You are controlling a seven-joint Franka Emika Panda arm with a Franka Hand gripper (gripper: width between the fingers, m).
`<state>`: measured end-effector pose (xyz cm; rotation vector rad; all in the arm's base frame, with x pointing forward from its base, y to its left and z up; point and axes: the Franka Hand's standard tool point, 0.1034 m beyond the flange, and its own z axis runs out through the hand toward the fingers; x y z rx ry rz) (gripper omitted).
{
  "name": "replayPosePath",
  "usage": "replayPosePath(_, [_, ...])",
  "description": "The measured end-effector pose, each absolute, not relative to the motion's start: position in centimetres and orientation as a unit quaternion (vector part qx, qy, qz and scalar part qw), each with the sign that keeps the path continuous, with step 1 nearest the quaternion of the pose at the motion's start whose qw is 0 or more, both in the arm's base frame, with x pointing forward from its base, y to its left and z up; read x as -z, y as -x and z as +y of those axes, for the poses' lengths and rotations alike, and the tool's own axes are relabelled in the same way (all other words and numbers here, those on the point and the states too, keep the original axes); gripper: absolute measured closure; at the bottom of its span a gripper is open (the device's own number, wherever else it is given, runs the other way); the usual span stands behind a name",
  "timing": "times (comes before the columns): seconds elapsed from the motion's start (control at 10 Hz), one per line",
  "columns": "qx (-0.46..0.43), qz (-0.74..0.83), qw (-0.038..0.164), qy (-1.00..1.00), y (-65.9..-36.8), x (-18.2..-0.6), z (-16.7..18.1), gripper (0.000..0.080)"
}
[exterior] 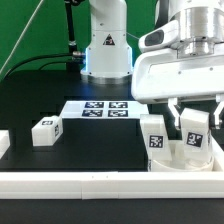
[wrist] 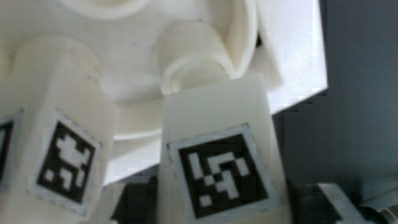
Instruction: Assemble stool
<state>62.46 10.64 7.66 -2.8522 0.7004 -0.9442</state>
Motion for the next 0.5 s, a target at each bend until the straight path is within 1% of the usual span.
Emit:
replayPosePath(0.3, [0.327,0.211,0.022,0.921,-62.47,-7.58,9.99,0.0475])
replayPosePath(0.5, [0.324,0.207,0.019,0.923,-62.58,-7.6,9.95,0.0475])
